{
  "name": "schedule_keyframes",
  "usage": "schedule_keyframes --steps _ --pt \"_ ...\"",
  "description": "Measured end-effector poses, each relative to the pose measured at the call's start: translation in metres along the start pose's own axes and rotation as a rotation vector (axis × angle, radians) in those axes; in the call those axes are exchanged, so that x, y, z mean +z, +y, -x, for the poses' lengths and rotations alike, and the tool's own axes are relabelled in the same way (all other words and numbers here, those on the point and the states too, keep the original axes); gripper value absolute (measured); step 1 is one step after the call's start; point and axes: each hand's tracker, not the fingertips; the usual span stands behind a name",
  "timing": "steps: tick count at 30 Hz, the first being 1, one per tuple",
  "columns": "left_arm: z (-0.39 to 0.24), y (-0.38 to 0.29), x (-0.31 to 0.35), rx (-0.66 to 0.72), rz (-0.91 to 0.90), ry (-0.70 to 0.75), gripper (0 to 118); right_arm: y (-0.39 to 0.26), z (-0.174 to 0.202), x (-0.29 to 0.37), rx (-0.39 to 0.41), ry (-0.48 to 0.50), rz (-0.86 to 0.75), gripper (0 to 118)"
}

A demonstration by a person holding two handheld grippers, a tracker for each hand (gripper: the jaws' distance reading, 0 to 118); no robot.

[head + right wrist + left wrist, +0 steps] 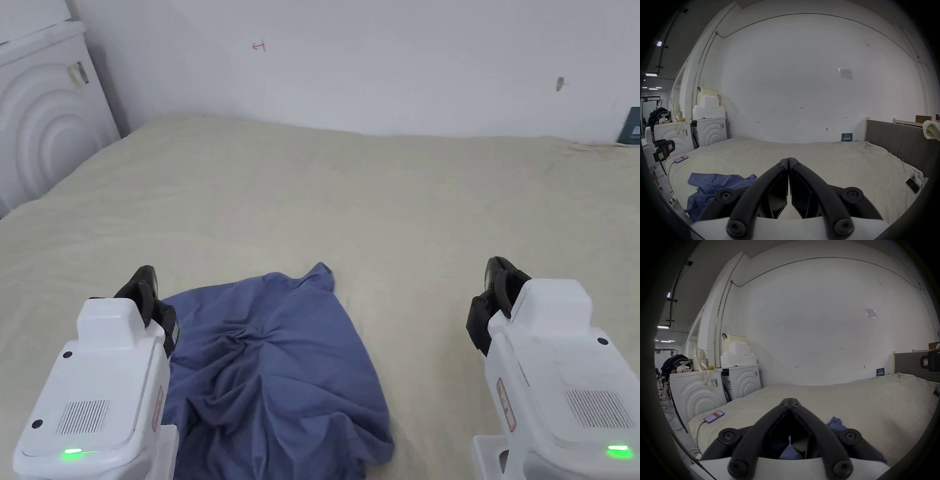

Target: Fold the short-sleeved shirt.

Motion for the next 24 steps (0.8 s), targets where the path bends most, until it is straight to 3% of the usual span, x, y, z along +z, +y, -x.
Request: schedule_keyframes --steps 16,24 --pt "0.058 -0.011 0.012 -0.007 0.051 0.13 0 -0.008 0.051 -0.018 0.015 0.142 0.031 0" --pt "0.053 -0.014 -0.019 0.063 0.238 0.016 0 -0.01 0.041 -0.024 0.02 0.118 0.044 0"
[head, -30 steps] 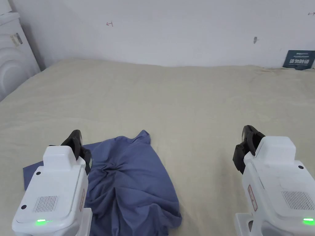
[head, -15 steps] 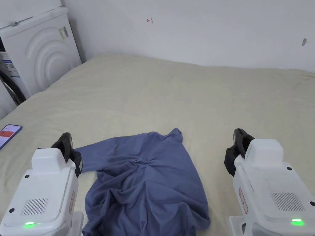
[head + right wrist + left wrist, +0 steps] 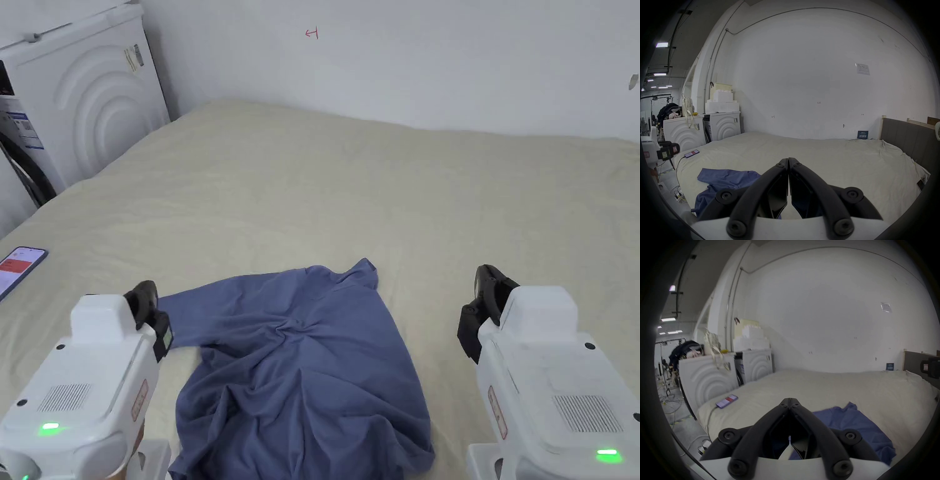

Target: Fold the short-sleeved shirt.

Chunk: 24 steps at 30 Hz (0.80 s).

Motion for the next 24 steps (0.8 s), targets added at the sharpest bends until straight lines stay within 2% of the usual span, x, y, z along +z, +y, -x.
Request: schedule_keyframes --steps 7,12,14,15,17,18,19,20,21,24 --pt "-0.041 -0.016 -0.057 -0.068 0.305 -0.132 0 -0.005 -0.018 -0.001 -0.006 -0.051 0.022 0" --pt "-0.071 -0.038 -0.095 -0.03 0.547 -0.21 0 -0.011 -0.03 0.0 -0.007 -0.08 0.038 0" --pt "-0.081 -0.048 -0.106 -0.008 0.591 -0.237 2 -0.012 -0.035 0.001 -0.011 -0.092 0.046 0" --pt "-0.085 -0.052 -0.109 -0.002 0.614 -0.248 9 -0.013 -0.037 0.001 -0.012 -0.096 0.047 0" --pt "-0.095 -0.058 -0.118 -0.009 0.664 -0.265 41 -0.014 -0.041 0.002 -0.013 -0.107 0.053 0" --pt "-0.098 -0.06 -0.12 -0.007 0.665 -0.271 64 -0.015 -0.043 0.002 -0.013 -0.111 0.055 0" --pt "-0.102 -0.063 -0.123 -0.013 0.696 -0.274 94 -0.015 -0.045 0.003 -0.013 -0.114 0.057 0" --pt "-0.106 -0.065 -0.127 -0.018 0.728 -0.277 111 -0.016 -0.046 0.003 -0.014 -0.119 0.059 0" --pt "-0.109 -0.068 -0.13 -0.023 0.761 -0.283 118 -0.016 -0.047 0.003 -0.015 -0.121 0.061 0" --pt "-0.115 -0.075 -0.136 -0.017 0.779 -0.283 118 -0.018 -0.05 0.005 -0.018 -0.128 0.067 0"
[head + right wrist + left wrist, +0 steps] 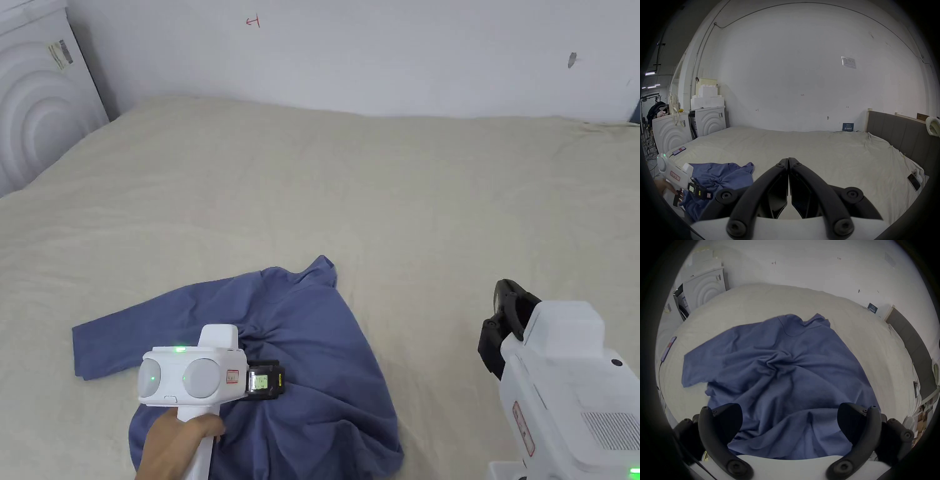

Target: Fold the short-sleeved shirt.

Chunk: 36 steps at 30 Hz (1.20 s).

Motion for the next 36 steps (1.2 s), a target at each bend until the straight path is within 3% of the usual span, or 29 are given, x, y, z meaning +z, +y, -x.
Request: schedule_keyframes --steps 7,9,11,12,13,15,26,36 --pt "-0.003 -0.001 -0.029 -0.015 0.16 0.073 115 -0.005 -0.006 0.003 -0.001 -0.01 0.019 0" --pt "-0.005 -0.002 -0.029 -0.008 0.184 0.022 87 -0.006 -0.007 0.004 -0.001 -0.013 0.021 0" --pt "-0.009 0.0 -0.024 -0.027 0.164 0.057 76 -0.006 -0.01 0.005 0.0 -0.018 0.022 0" --pt "-0.011 0.001 -0.022 -0.045 0.166 0.021 65 -0.006 -0.011 0.006 0.0 -0.02 0.022 0" --pt "-0.012 0.002 -0.021 -0.054 0.163 -0.014 44 -0.006 -0.013 0.007 -0.002 -0.023 0.022 0" --pt "-0.016 0.003 -0.017 -0.051 0.15 -0.013 16 -0.004 -0.016 0.008 -0.005 -0.028 0.02 0" --pt "-0.033 0.045 0.032 -0.133 -0.016 -0.065 11 0.006 -0.05 0.023 -0.006 -0.08 -0.007 0" --pt "-0.128 0.126 0.083 -0.294 -0.191 -0.196 11 0.012 -0.087 0.038 -0.015 -0.171 -0.028 0"
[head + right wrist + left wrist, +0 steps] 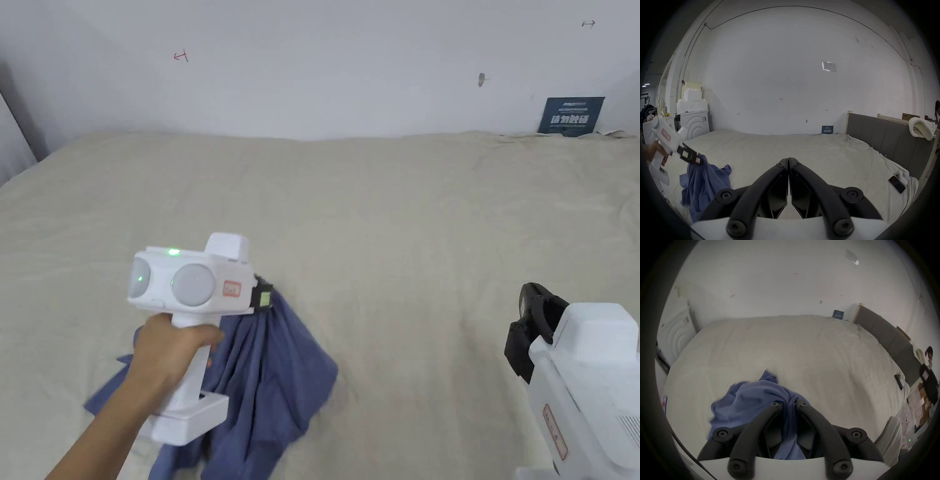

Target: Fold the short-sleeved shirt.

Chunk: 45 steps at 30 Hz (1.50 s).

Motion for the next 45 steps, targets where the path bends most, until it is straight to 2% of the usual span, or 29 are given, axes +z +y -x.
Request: schedule_keyframes --steps 5,12,17,24,31,39,40,42,43,45 --pt "-0.058 0.042 0.0 -0.096 -0.066 -0.098 11 0.001 -0.018 0.006 -0.005 -0.049 -0.002 0" --pt "-0.137 0.076 0.005 -0.142 -0.122 -0.31 11 0.004 -0.044 0.015 -0.003 -0.123 -0.008 0" --pt "-0.182 0.062 -0.023 -0.201 -0.027 -0.375 11 0.003 -0.062 0.02 -0.015 -0.171 -0.006 0" --pt "-0.221 -0.012 -0.09 -0.272 0.194 -0.375 11 -0.006 -0.075 0.027 -0.019 -0.195 0.014 0" --pt "-0.228 -0.072 -0.142 -0.335 0.358 -0.268 11 -0.014 -0.077 0.03 -0.029 -0.192 0.035 0" --pt "-0.224 -0.088 -0.152 -0.338 0.395 -0.248 12 -0.018 -0.078 0.03 -0.027 -0.184 0.049 0" --pt "-0.224 -0.086 -0.15 -0.341 0.388 -0.251 18 -0.018 -0.078 0.03 -0.028 -0.184 0.049 0" --pt "-0.221 -0.083 -0.143 -0.328 0.341 -0.258 38 -0.016 -0.077 0.03 -0.029 -0.181 0.048 0" --pt "-0.218 -0.08 -0.138 -0.309 0.326 -0.262 61 -0.015 -0.076 0.03 -0.029 -0.18 0.046 0" --pt "-0.214 -0.075 -0.128 -0.251 0.286 -0.266 99 -0.014 -0.075 0.03 -0.028 -0.177 0.041 0"
